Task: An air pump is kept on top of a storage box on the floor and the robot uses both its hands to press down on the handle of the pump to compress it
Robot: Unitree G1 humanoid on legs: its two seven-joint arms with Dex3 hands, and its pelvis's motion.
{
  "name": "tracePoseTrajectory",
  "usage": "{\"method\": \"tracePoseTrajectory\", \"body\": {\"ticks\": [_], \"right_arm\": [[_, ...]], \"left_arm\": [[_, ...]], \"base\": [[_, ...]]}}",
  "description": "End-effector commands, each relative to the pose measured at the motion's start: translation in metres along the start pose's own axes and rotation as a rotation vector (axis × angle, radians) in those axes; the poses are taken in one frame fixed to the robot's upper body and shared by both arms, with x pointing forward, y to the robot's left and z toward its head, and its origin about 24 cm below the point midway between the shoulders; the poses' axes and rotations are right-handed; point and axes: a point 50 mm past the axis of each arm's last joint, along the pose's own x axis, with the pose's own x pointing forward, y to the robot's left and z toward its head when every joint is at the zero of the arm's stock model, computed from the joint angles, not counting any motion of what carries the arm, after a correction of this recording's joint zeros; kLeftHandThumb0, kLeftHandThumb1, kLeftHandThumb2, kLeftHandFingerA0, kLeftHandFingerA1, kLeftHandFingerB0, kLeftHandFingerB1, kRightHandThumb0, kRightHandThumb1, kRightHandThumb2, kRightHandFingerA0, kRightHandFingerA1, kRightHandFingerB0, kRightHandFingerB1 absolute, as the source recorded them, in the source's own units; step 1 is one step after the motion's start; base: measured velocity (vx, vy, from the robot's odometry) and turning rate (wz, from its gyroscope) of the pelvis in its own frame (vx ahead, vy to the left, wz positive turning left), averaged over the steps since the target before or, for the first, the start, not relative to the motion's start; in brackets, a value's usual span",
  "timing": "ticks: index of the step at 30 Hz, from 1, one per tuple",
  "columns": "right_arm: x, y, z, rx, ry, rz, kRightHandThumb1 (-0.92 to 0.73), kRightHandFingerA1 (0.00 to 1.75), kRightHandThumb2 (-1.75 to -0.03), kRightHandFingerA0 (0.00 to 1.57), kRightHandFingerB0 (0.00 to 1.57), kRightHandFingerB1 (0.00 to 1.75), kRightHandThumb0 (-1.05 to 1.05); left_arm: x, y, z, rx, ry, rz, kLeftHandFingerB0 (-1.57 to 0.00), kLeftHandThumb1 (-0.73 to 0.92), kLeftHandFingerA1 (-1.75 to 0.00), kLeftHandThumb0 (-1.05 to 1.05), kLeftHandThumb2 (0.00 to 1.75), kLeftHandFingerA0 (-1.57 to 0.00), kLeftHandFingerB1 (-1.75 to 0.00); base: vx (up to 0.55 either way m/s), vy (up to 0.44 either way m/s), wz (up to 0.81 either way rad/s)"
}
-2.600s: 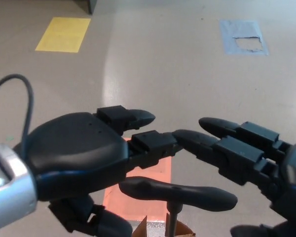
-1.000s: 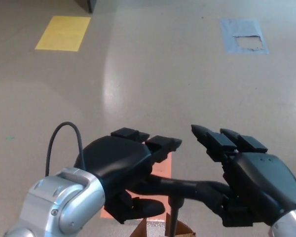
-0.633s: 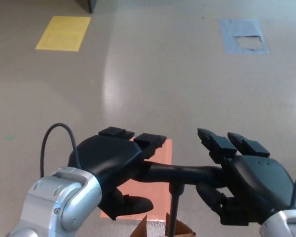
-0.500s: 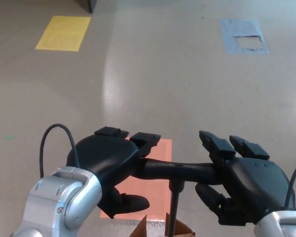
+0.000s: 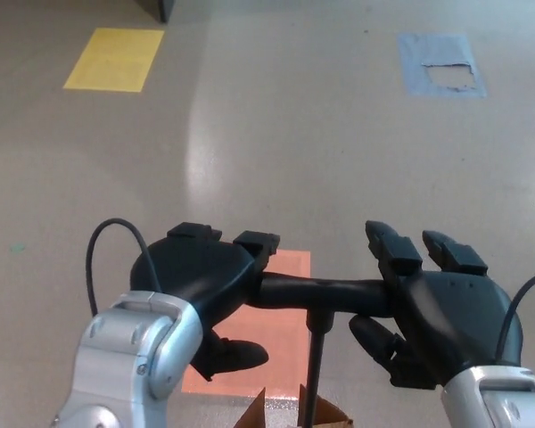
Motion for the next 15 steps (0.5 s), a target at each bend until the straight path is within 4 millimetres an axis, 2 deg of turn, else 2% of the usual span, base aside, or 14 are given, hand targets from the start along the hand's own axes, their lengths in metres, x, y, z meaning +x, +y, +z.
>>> {"method": "tracePoseTrajectory", "body": {"ticks": [1,6,7,8,9,10,14,15], "right_arm": [[0.006,0.004,-0.005,-0.062,0.055,0.046,-0.83,0.20,-1.09,0.00,0.00,0.21,-0.76],[0.013,0.024,-0.010,-0.065,0.097,0.155,-0.73,0.23,-1.00,0.00,0.00,0.25,-0.66],[0.015,0.028,-0.012,-0.068,0.102,0.178,-0.72,0.23,-1.00,0.00,0.00,0.25,-0.65],[0.015,0.030,-0.013,-0.069,0.104,0.186,-0.72,0.23,-1.00,0.00,0.00,0.25,-0.65],[0.016,0.032,-0.013,-0.066,0.108,0.201,-0.74,0.21,-1.01,0.00,0.00,0.23,-0.67],[0.018,0.037,-0.014,-0.060,0.111,0.232,-0.74,0.21,-1.01,0.00,0.00,0.23,-0.67],[0.021,0.045,-0.013,-0.048,0.095,0.285,-0.77,0.22,-1.03,0.00,0.00,0.23,-0.69],[0.022,0.048,-0.012,-0.045,0.093,0.302,-0.77,0.22,-1.03,0.00,0.00,0.23,-0.69]], "left_arm": [[0.004,-0.006,0.002,0.076,0.056,-0.030,-0.02,0.52,-0.36,-0.77,0.88,-0.02,-0.22],[0.015,-0.030,-0.002,0.098,0.094,-0.124,0.00,0.52,-0.40,-0.71,0.87,-0.04,-0.25],[0.018,-0.034,-0.003,0.100,0.102,-0.132,-0.04,0.67,-0.34,-0.67,0.60,-0.09,-0.21],[0.019,-0.035,-0.003,0.100,0.105,-0.135,-0.04,0.67,-0.34,-0.67,0.60,-0.09,-0.21],[0.020,-0.037,-0.004,0.101,0.108,-0.139,-0.03,0.66,-0.34,-0.69,0.61,-0.08,-0.22],[0.024,-0.041,-0.006,0.104,0.116,-0.150,0.00,0.53,-0.40,-0.75,0.88,-0.05,-0.25],[0.028,-0.047,-0.009,0.100,0.125,-0.169,-0.01,0.54,-0.40,-0.74,0.89,-0.06,-0.27],[0.029,-0.049,-0.009,0.096,0.125,-0.179,-0.05,0.70,-0.34,-0.71,0.61,-0.08,-0.22]], "base": [[0.00,0.000,0.00],[0.00,0.000,0.00],[0.00,0.000,0.00],[0.00,0.000,0.00],[0.00,0.000,0.00],[0.00,0.000,0.00],[0.00,0.000,0.00],[0.00,0.000,0.00]]}}
